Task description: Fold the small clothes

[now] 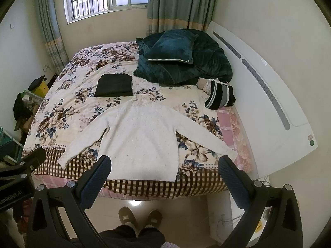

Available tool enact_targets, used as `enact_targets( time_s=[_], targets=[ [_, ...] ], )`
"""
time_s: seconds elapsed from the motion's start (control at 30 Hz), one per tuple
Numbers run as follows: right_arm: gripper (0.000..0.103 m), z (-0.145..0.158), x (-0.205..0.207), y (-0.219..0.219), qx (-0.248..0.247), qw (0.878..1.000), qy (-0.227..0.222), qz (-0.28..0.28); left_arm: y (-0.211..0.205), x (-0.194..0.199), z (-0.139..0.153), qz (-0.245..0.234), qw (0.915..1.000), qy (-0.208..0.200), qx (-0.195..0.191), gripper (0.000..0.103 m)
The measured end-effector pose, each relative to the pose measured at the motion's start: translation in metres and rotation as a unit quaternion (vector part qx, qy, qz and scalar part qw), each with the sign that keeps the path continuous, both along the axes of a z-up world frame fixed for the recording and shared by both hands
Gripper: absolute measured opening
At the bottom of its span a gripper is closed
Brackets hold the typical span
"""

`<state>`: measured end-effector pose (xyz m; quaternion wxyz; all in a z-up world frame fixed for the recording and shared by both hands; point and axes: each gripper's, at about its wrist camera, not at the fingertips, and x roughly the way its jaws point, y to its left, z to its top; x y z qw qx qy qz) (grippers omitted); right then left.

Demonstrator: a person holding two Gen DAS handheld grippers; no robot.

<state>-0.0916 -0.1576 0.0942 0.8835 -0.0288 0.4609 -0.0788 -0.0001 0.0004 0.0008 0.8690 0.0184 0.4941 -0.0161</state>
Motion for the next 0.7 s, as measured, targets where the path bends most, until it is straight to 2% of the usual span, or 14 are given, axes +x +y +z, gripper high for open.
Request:
enact_targets(
  time_s=[0.7],
  targets=[
    [0.103,0.0055,0.008,-0.0014,-0.005,1.0,-0.001,0.001,0.0057,0.007,0.0021,0.001,1.0,-0.002,0.0,0.103]
  ],
)
